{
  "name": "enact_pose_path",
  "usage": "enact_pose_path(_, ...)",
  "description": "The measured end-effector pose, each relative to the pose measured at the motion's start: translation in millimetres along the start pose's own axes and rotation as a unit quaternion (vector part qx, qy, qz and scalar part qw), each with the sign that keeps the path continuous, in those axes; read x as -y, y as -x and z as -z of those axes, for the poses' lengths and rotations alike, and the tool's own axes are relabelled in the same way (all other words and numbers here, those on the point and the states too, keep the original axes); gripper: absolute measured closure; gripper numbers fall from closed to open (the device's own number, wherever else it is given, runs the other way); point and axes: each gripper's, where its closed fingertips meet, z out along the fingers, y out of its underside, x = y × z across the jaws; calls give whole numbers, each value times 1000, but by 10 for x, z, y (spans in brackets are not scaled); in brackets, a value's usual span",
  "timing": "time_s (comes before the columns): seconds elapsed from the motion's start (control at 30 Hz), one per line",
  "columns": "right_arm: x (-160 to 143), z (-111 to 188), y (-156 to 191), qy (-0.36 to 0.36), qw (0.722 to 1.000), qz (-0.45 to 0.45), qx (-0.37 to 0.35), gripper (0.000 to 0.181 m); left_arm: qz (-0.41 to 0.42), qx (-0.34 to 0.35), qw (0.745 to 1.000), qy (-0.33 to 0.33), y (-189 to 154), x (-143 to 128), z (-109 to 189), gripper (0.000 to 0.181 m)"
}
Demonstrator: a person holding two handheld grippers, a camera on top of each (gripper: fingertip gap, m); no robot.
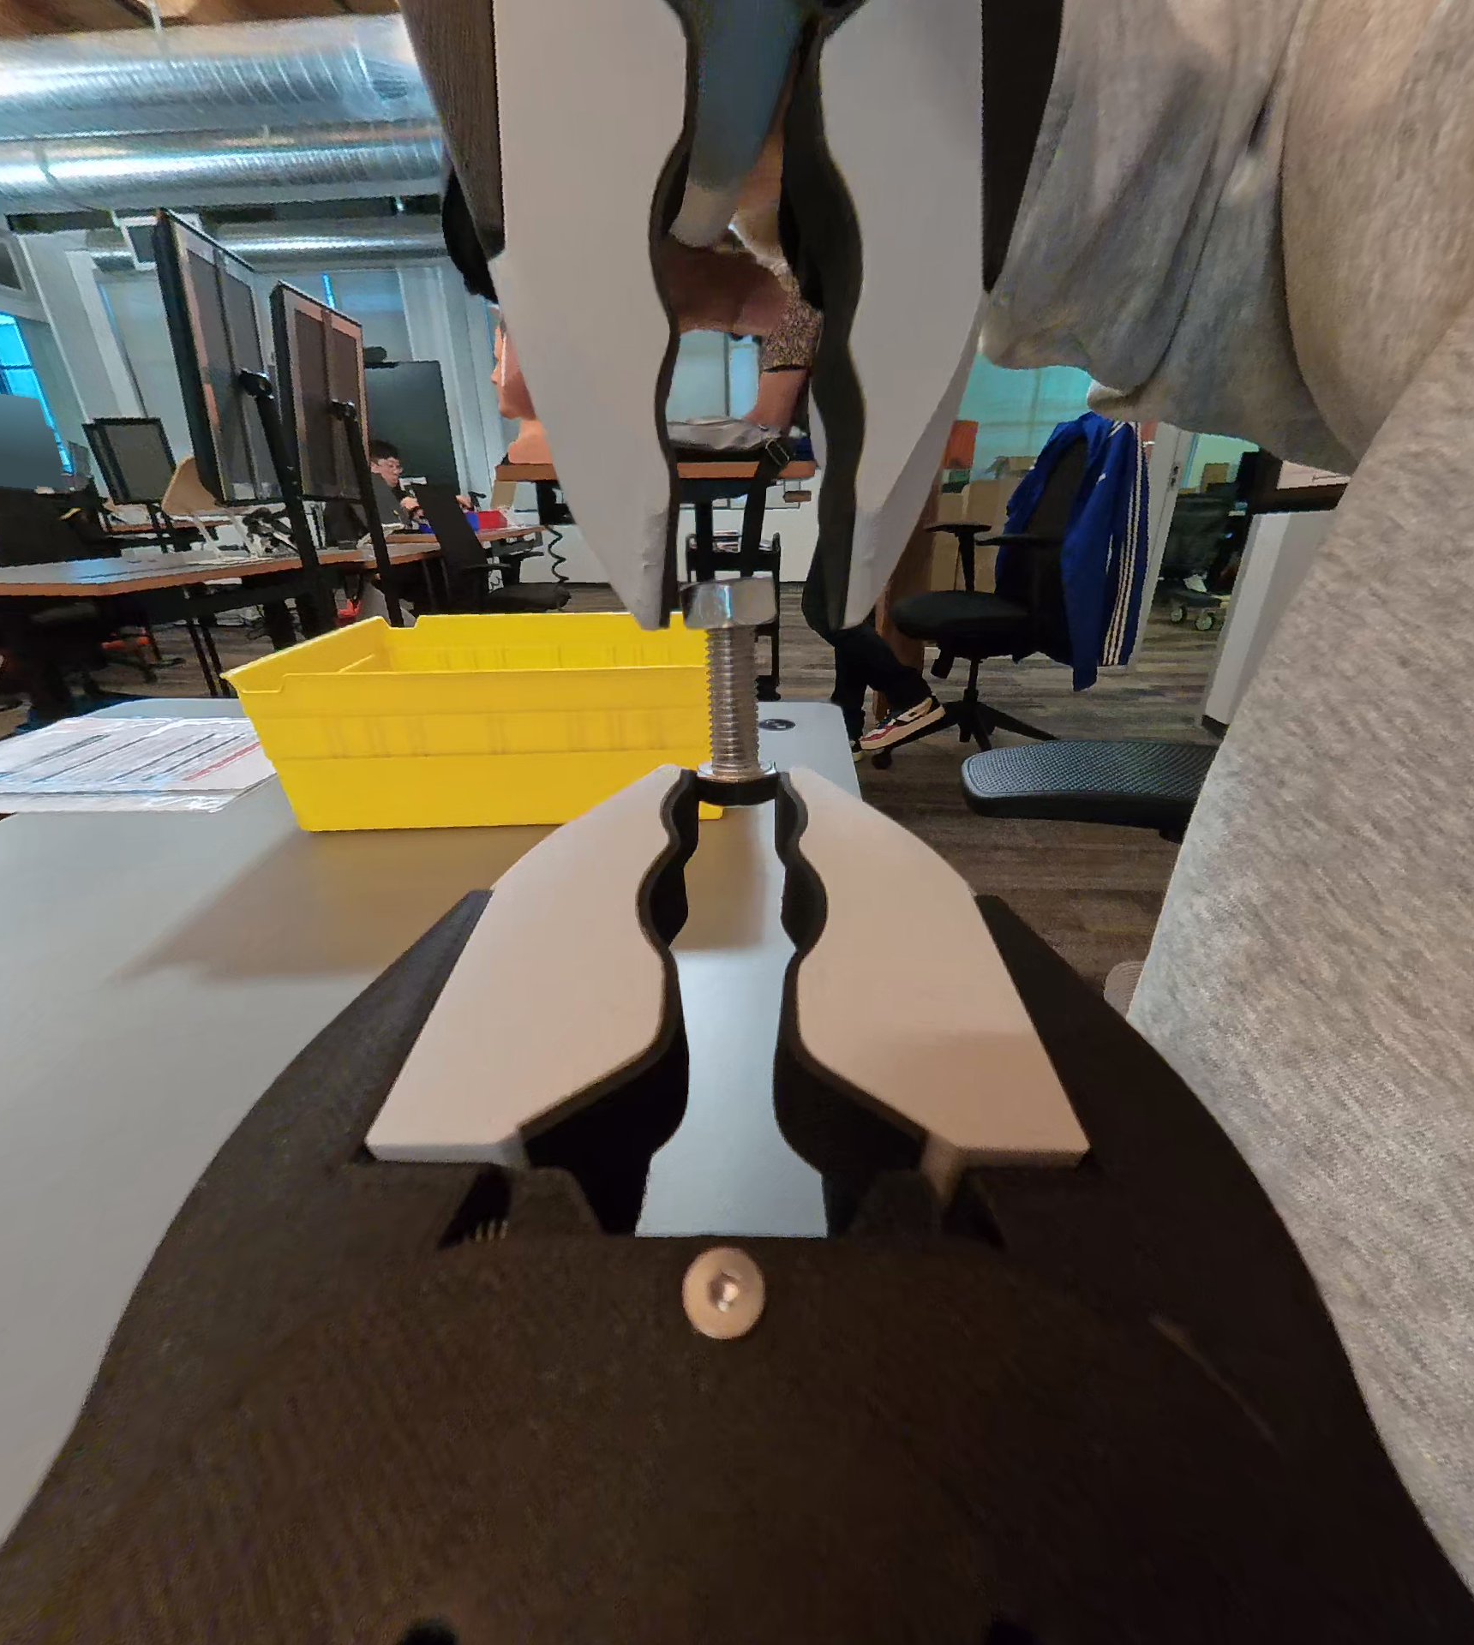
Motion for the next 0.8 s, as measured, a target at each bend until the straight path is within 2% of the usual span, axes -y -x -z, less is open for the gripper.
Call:
enact_pose_path(0.6, -163, 20, 64, 24, 999, -32, 30, 159, 9, 14, 1000, -13, 53, 62, 20, 164)
enact_pose_path(0.8, -26, 113, 88, -9, 1000, -19, 21, 162, 15, 21, 1000, -11, 102, 57, 34, 164)
